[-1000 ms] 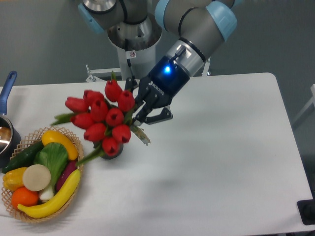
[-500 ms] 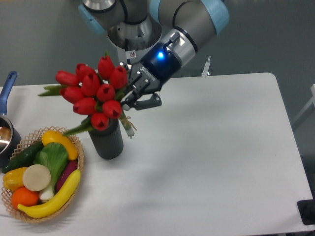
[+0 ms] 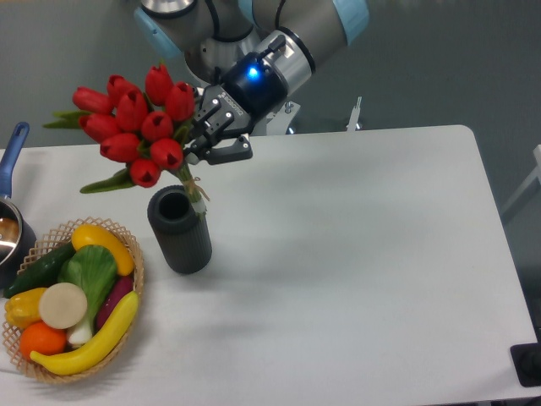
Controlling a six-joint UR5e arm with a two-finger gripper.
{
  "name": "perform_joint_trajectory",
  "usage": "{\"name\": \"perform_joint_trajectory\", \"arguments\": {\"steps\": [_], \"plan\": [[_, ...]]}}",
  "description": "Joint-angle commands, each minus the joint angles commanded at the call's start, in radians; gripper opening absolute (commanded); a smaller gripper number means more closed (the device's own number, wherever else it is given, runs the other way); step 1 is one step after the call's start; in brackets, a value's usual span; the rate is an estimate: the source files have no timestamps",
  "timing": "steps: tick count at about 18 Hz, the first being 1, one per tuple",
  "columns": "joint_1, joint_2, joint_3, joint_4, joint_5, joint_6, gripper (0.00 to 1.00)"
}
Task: Insert the flowers into the vase
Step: 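Align the tulip stems above the vase opening and lower them in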
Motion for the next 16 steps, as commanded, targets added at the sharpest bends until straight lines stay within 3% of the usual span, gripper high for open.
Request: {"name": "perform_joint_trajectory", "arguments": {"steps": [16], "plan": [[-0.034,-0.001,-0.066,0.031,-0.02,0.008,0.1]]}}
